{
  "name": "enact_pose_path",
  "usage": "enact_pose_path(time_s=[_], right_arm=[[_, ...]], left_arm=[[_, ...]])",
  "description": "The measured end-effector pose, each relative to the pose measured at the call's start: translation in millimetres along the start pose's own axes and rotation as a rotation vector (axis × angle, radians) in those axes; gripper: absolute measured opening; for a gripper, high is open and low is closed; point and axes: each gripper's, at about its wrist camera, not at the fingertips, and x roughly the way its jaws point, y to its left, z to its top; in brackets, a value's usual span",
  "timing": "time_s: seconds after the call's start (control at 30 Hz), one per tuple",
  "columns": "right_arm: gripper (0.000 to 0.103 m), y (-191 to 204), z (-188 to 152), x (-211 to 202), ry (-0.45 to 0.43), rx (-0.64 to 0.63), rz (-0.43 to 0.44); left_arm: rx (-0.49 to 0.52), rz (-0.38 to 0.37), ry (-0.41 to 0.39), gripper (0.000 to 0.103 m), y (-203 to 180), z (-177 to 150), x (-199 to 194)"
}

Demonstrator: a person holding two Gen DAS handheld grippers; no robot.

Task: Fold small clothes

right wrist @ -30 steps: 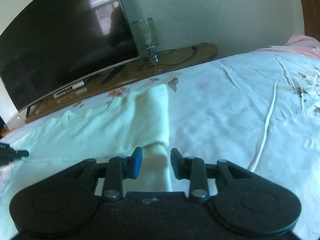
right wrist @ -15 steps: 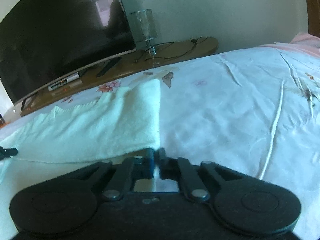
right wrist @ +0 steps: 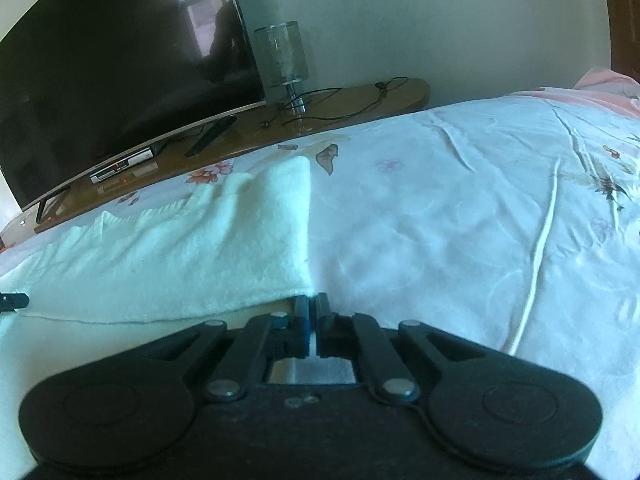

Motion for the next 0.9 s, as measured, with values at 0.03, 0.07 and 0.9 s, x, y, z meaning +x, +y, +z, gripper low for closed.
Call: enact_pose_path(time_s=[0.03, 0.07, 0.9], right_arm=[[0.003, -0.2, 0.1, 0.0, 0.001, -0.002, 0.000], [0.003, -0.4, 0.8, -0.3, 0.002, -0.003, 0.002], [0.023, 1.7, 46.3, 15.5, -0.101, 0.015, 0.079]], left_arm=[[0.005, 0.003, -0.005, 0.004, -0.4, -2.6, -2.7], [0.000, -0.003, -0.003, 0.004, 1.3, -5.6, -3.8], [-0.019, 0.097, -0.070, 0.004, -8.2, 2.6, 8.6]])
